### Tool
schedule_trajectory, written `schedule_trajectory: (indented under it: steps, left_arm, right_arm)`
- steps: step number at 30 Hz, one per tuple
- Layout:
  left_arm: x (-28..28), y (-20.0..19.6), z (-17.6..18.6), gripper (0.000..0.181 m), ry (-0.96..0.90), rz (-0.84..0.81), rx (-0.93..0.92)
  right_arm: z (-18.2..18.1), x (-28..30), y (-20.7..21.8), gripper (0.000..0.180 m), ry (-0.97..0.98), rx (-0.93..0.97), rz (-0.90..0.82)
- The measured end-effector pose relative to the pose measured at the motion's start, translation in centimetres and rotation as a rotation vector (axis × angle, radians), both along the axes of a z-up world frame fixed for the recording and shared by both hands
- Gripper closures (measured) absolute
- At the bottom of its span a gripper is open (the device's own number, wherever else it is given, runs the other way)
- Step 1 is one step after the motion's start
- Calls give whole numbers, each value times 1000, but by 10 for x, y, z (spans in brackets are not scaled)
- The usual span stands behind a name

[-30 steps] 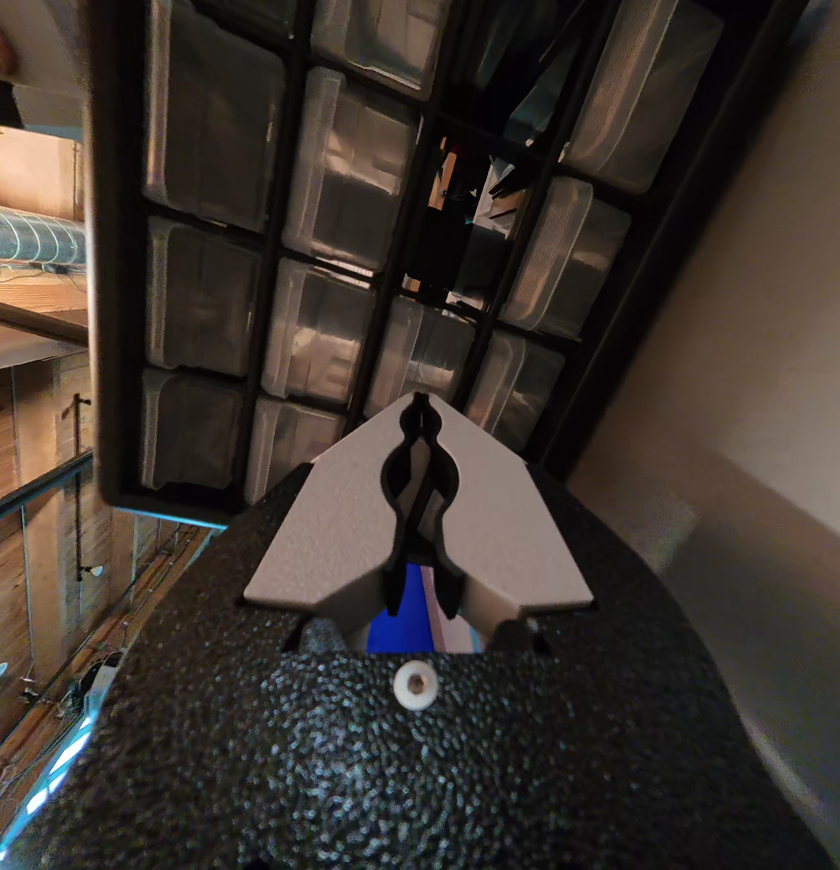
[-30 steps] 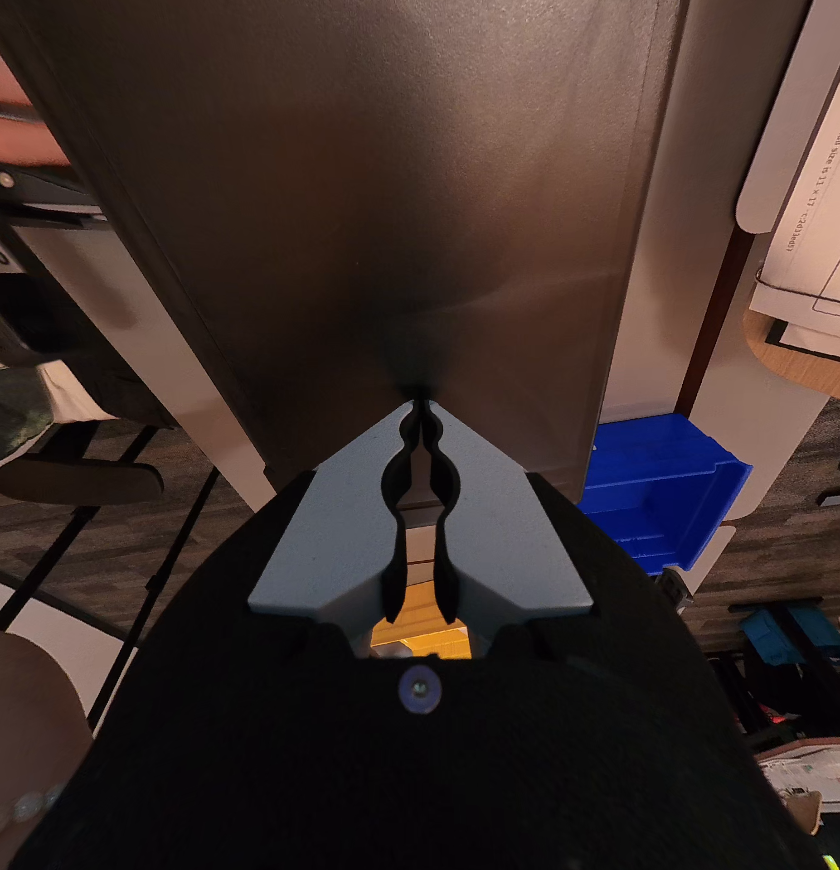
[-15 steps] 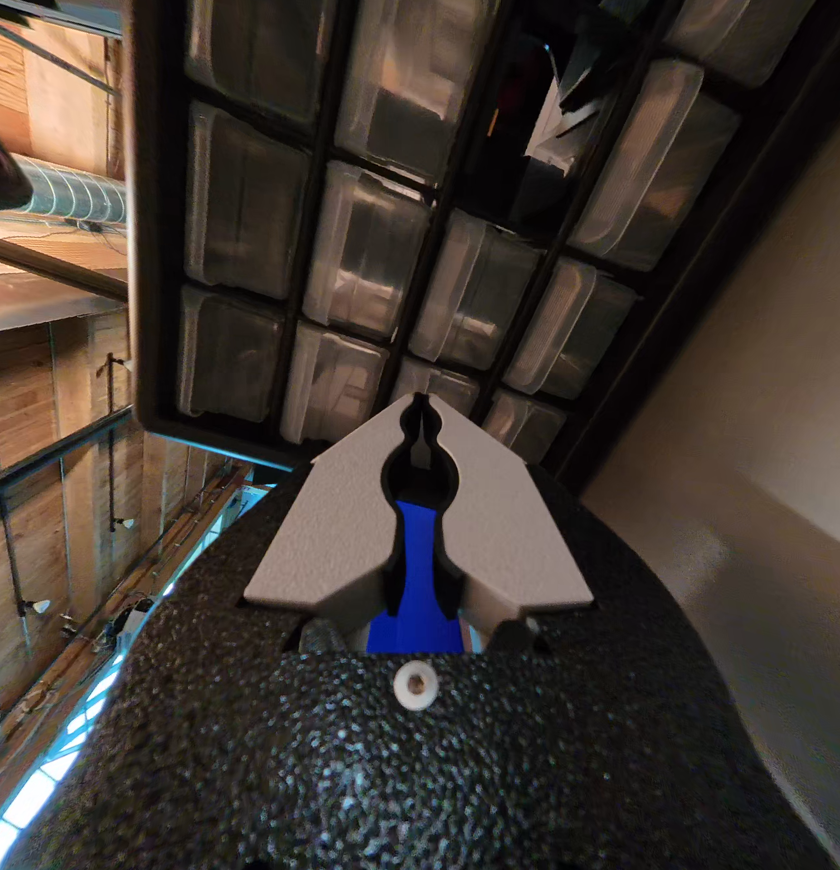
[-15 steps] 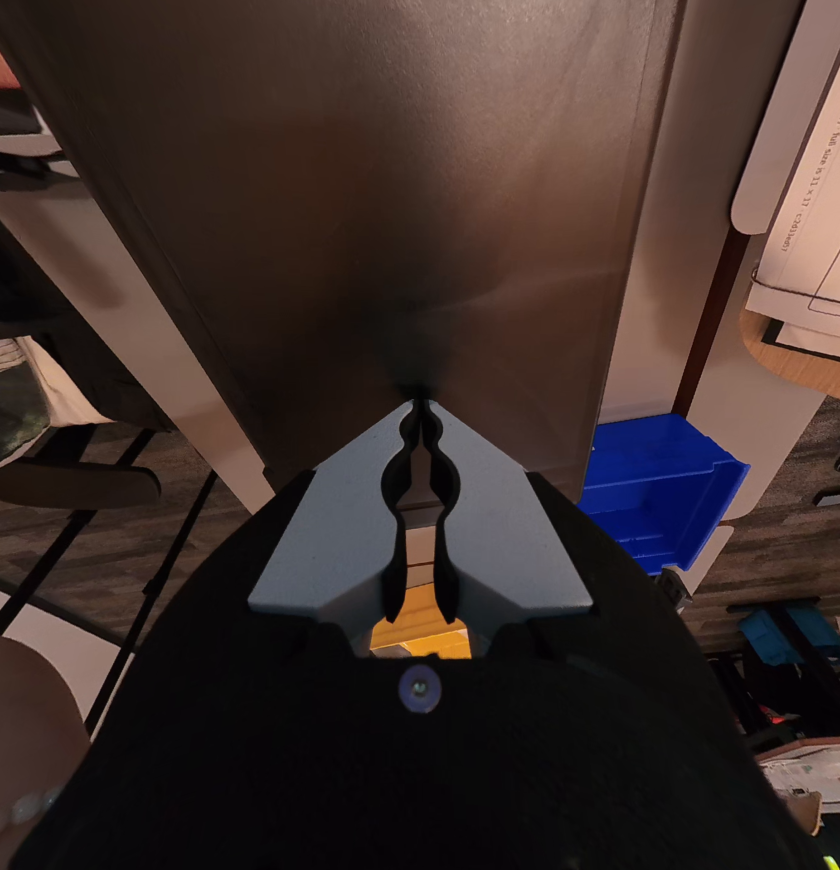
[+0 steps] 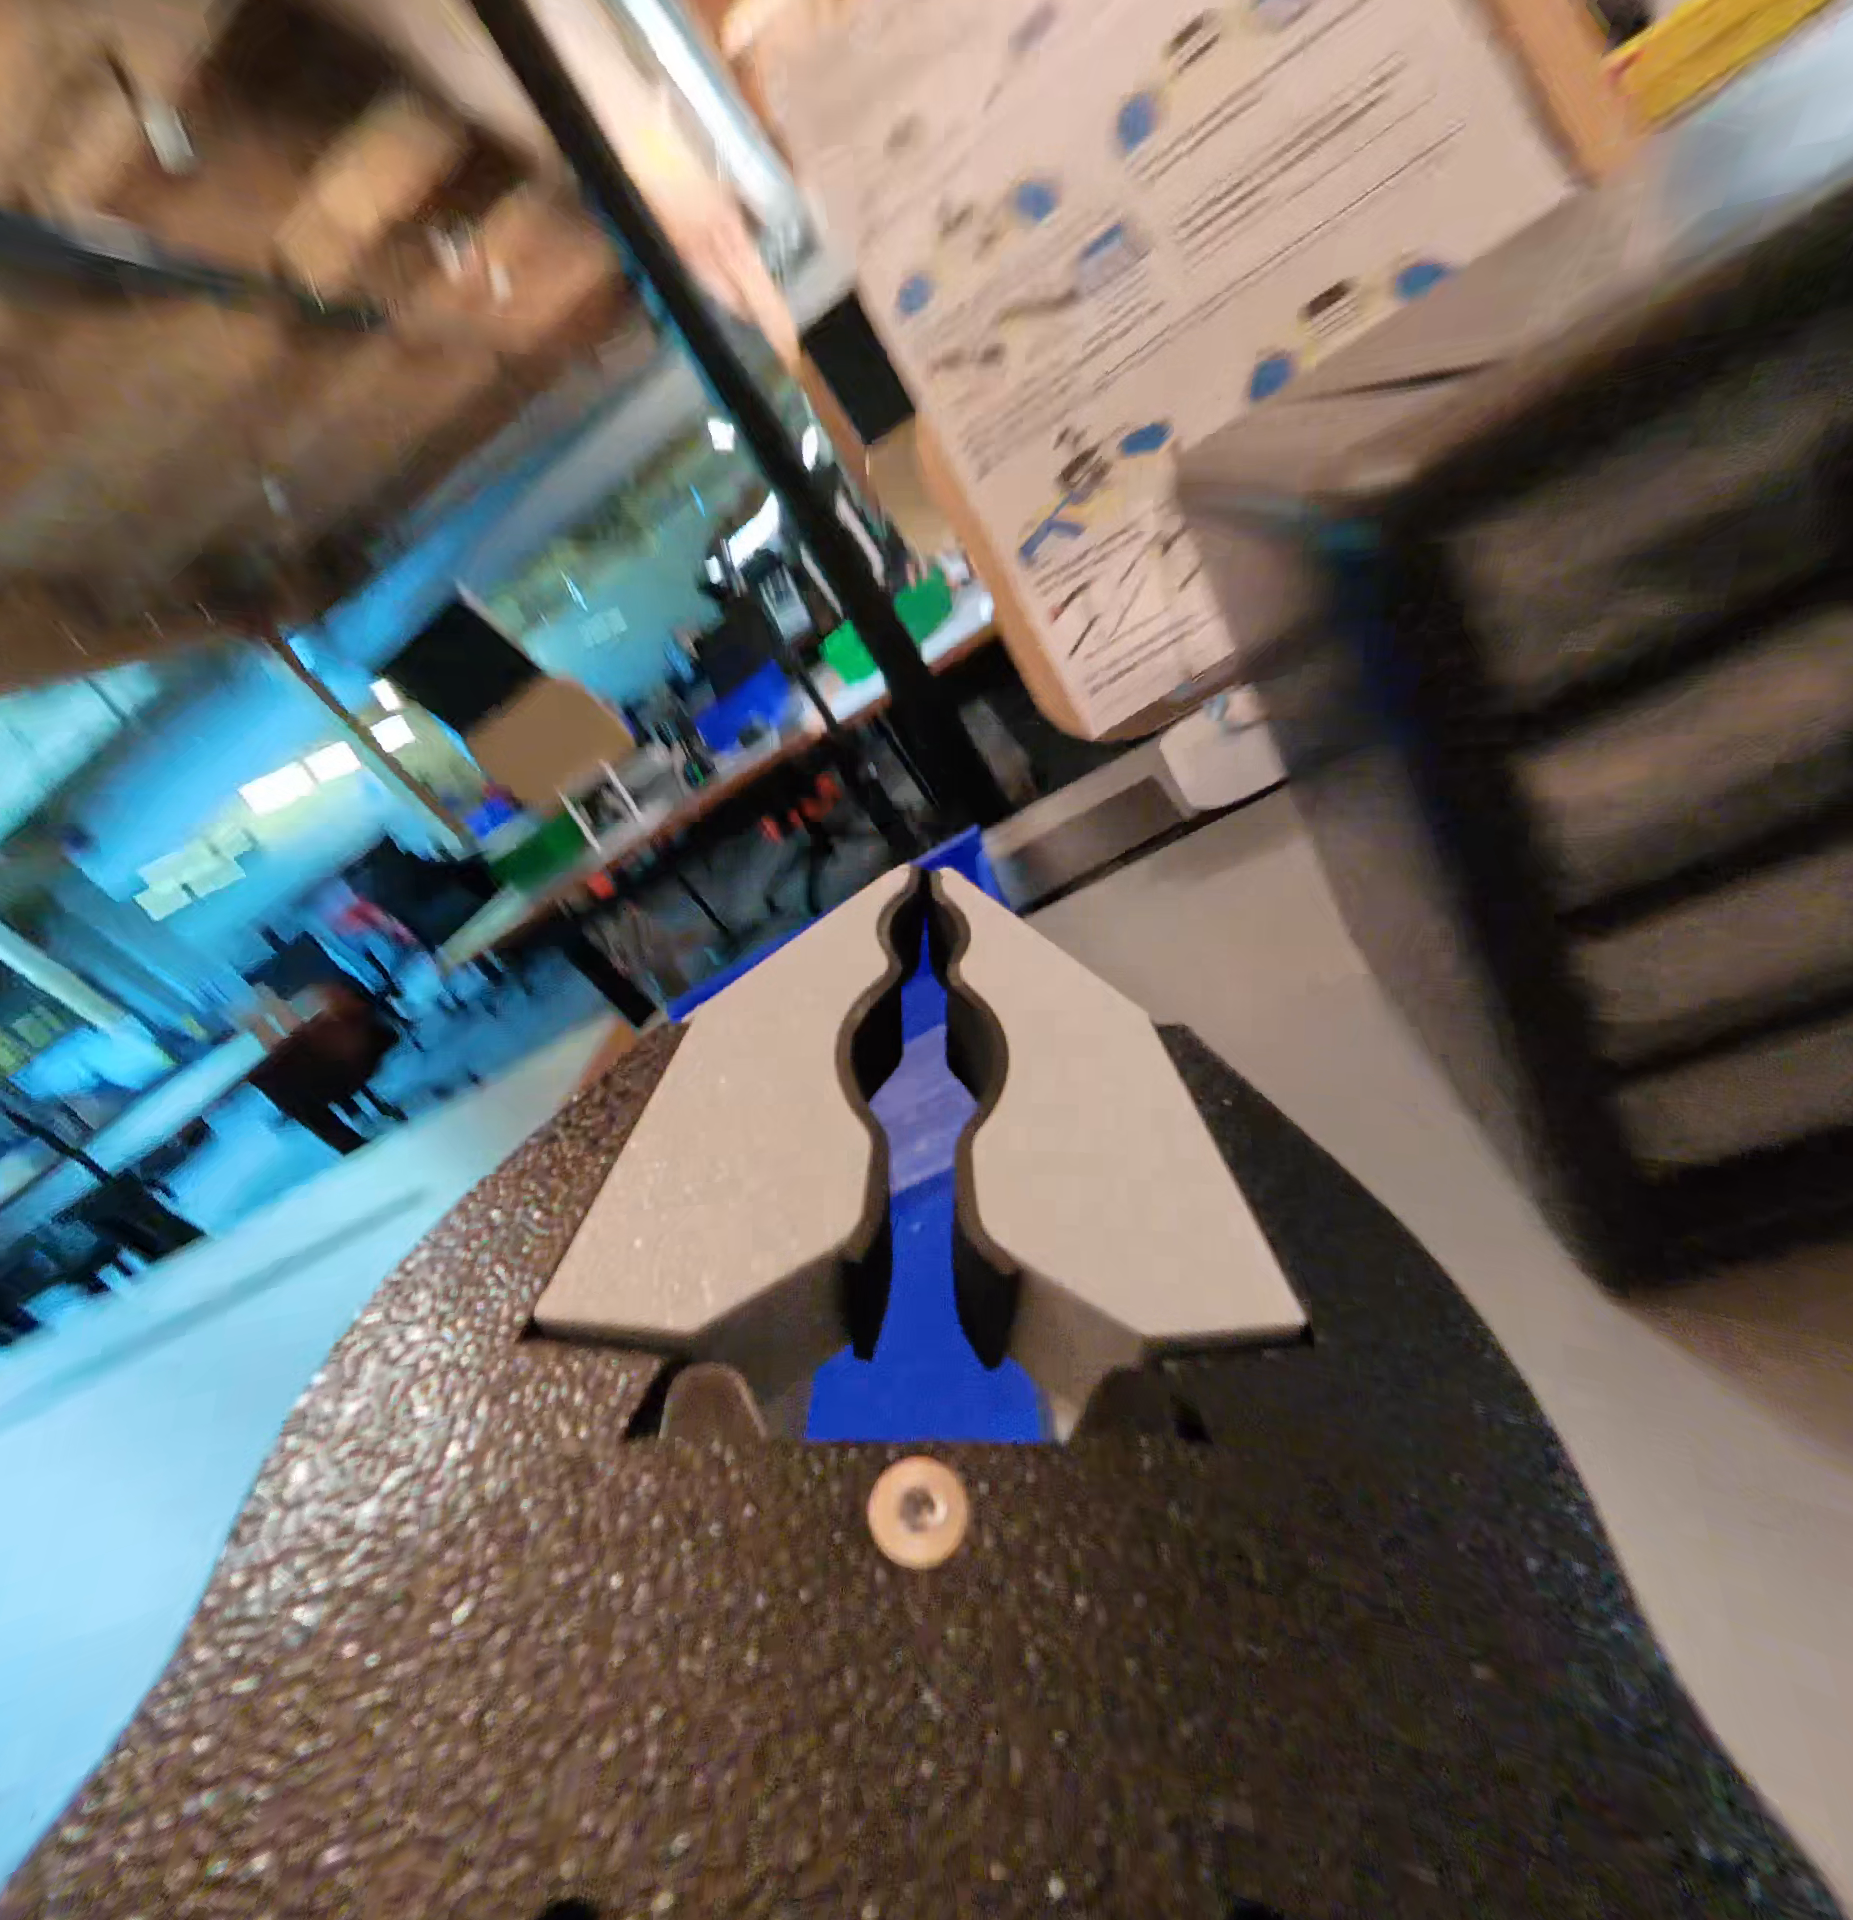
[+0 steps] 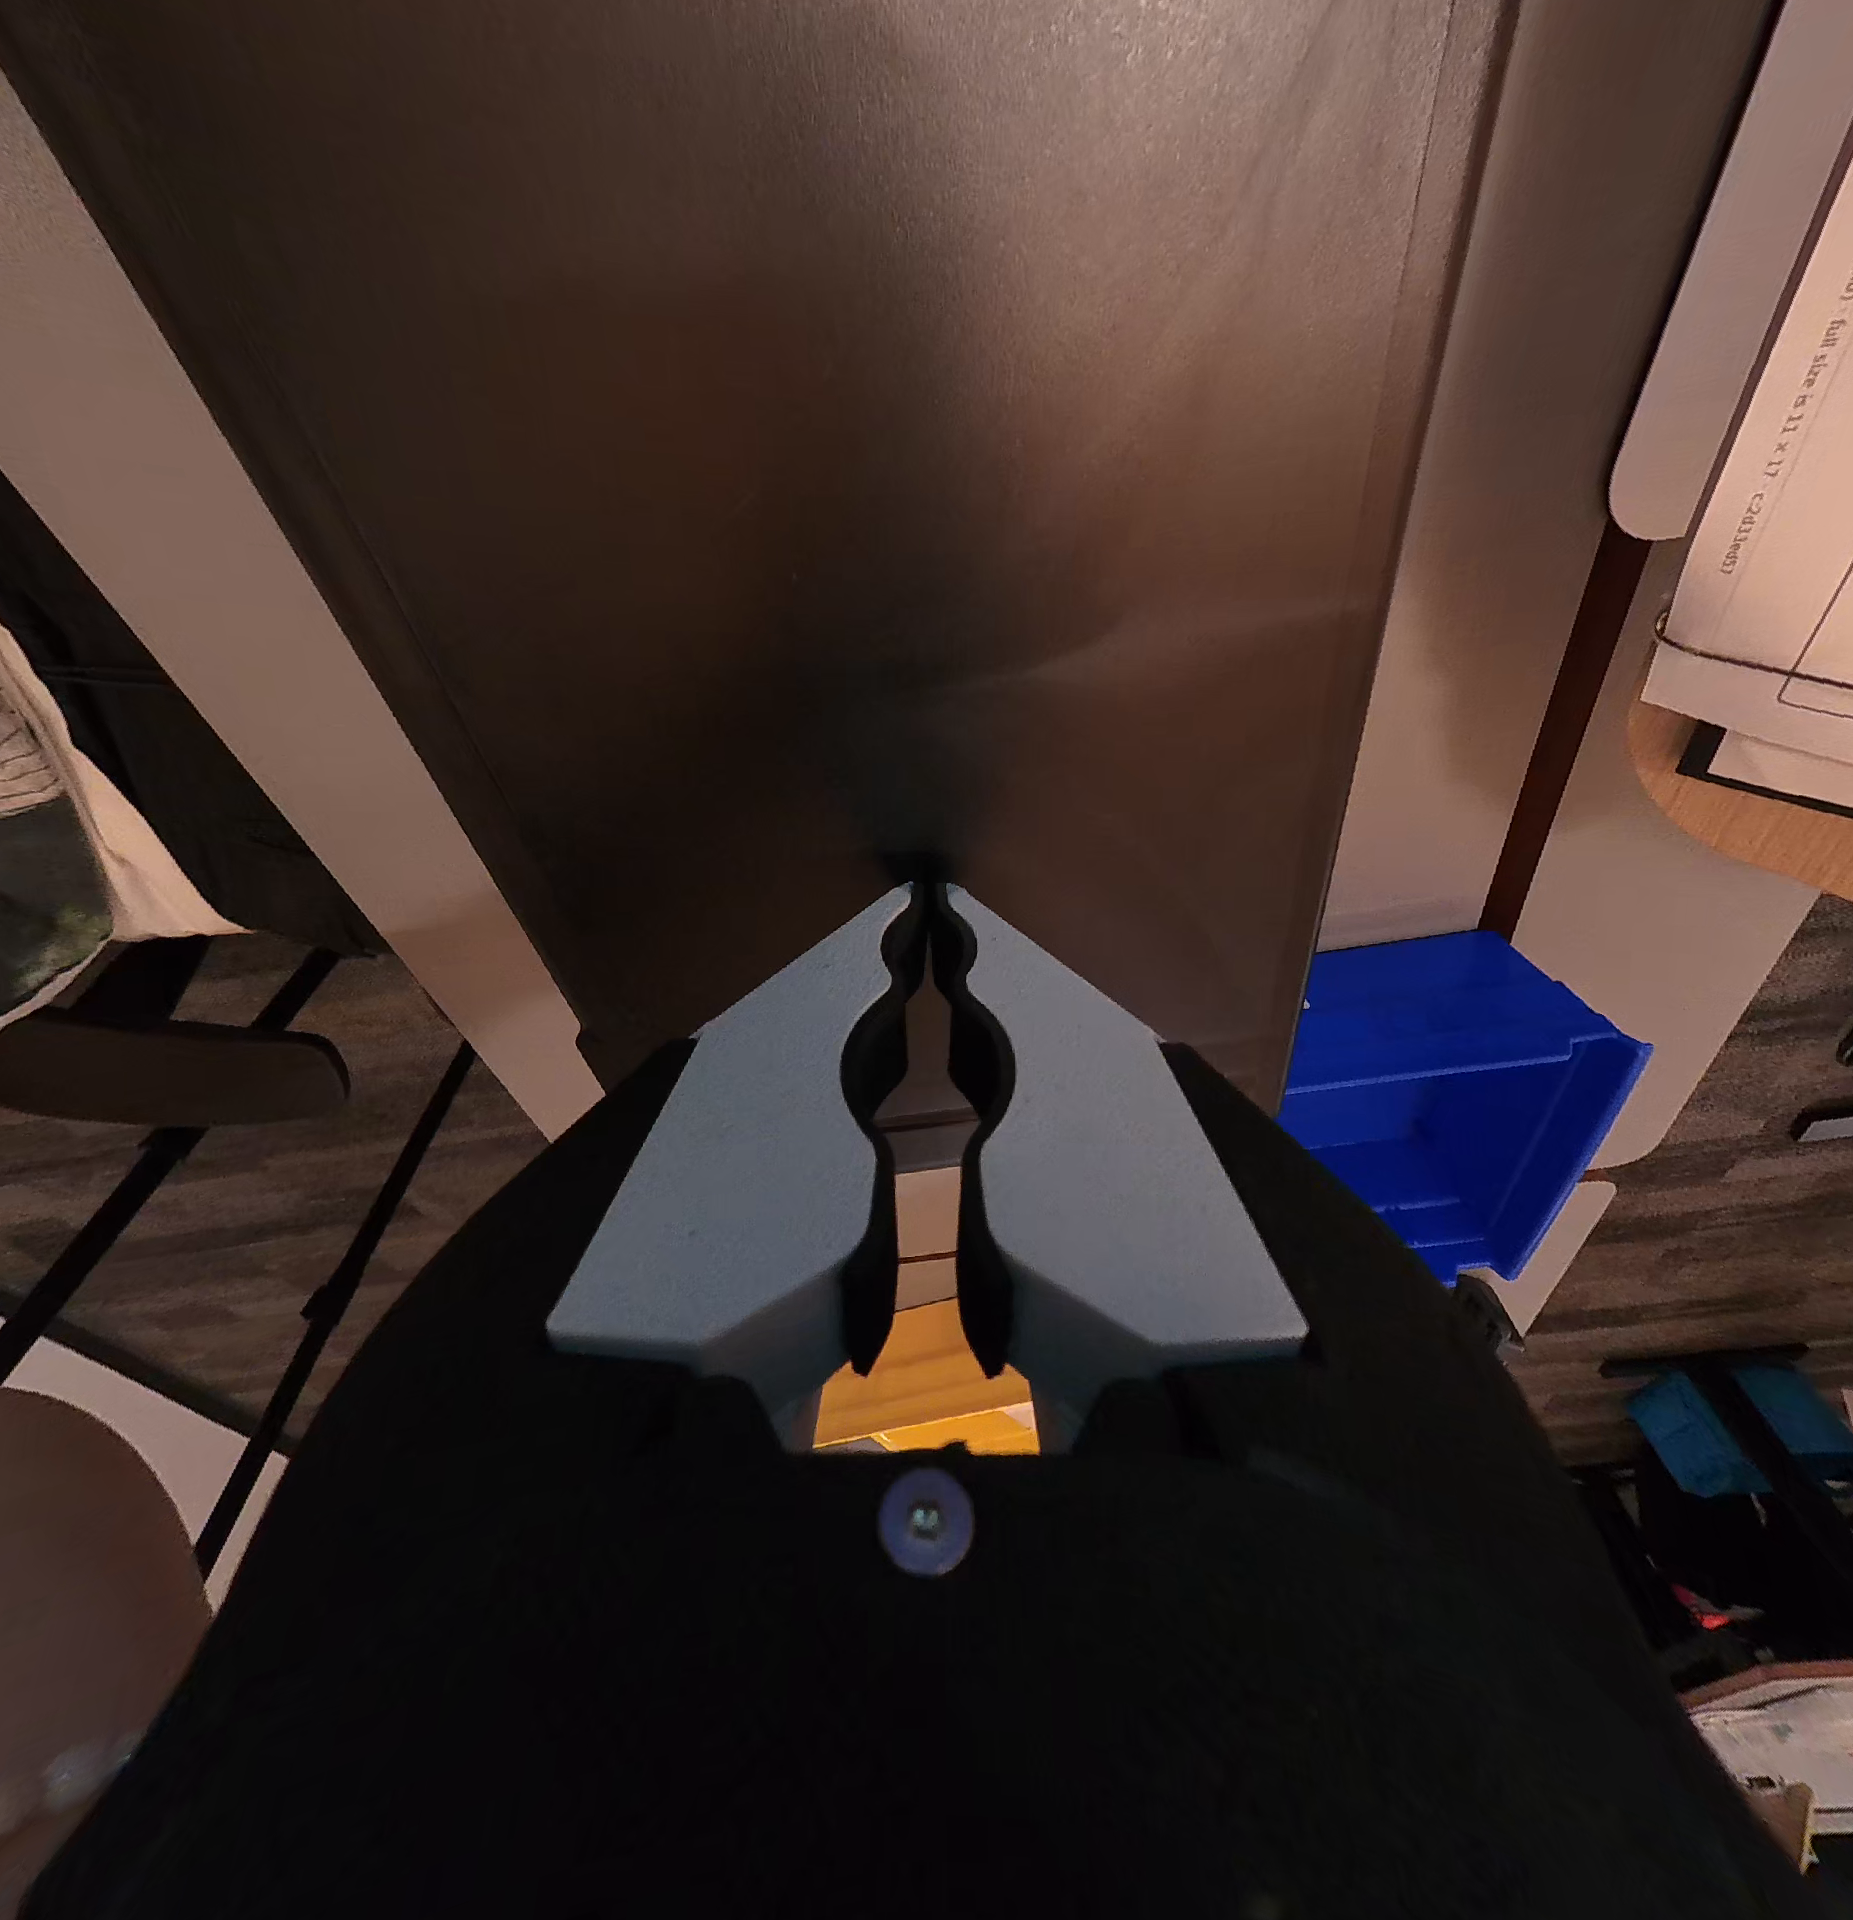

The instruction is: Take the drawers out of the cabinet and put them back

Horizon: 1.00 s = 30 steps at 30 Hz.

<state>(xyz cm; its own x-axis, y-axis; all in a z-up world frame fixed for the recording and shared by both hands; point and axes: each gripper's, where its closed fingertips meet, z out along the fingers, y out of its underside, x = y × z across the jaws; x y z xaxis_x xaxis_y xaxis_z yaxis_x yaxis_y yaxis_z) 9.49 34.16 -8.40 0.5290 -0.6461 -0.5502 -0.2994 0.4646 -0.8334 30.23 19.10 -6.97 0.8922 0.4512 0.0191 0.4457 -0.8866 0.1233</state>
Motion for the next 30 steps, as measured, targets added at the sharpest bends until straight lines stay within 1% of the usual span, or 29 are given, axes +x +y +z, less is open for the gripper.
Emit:
schedule_trajectory:
  steps: [2, 3, 5, 7, 9, 12, 14, 18, 20, 24, 26, 27, 28, 29, 30]
  left_arm:
    - [-2, 49, -3, 181, 55, 29, -172]
    - [2, 71, -13, 181, 124, 34, -267]
    - [17, 100, -39, 172, 259, -7, -490]
    - [32, 118, -62, 159, 359, -48, -700]
    - [43, 132, -83, 149, 456, -48, -850]
    - [56, 140, -113, 136, 599, -24, -1049]
    - [65, 145, -125, 131, 655, -9, -1112]
    - [79, 153, -144, 126, 756, 47, -1167]
    - [84, 153, -153, 134, 809, 71, -1184]
    - [86, 158, -173, 138, 868, 150, -1203]
    - [87, 160, -181, 137, 872, 160, -1209]
    - [88, 159, -183, 140, 861, 149, -1220]
    - [90, 156, -183, 149, 844, 124, -1239]
    - [93, 151, -182, 163, 828, 86, -1264]
    - [92, 147, -182, 163, 826, 64, -1271]
  right_arm:
    - [0, 0, 0, 180, -1, -2, 3]
    - [0, 0, 0, 180, -2, -5, 4]
    - [0, 0, 0, 180, -8, -14, 10]
    - [0, 0, 0, 180, -16, -24, 15]
    - [0, 0, 0, 180, -23, -35, 22]
    - [0, 0, 0, 180, -23, -50, 27]
    - [0, 0, 0, 180, -18, -59, 26]
    - [0, 0, 0, 180, 2, -71, 20]
    - [0, 0, 0, 180, 9, -73, 23]
    - [0, 0, 0, 180, 21, -68, 21]
    - [0, 0, 0, 180, 30, -63, 18]
    - [0, 0, 0, 180, 33, -60, 16]
    - [0, 0, 0, 180, 36, -56, 16]
    - [0, 0, 0, 180, 37, -52, 16]
    - [0, 0, 0, 180, 38, -49, 15]
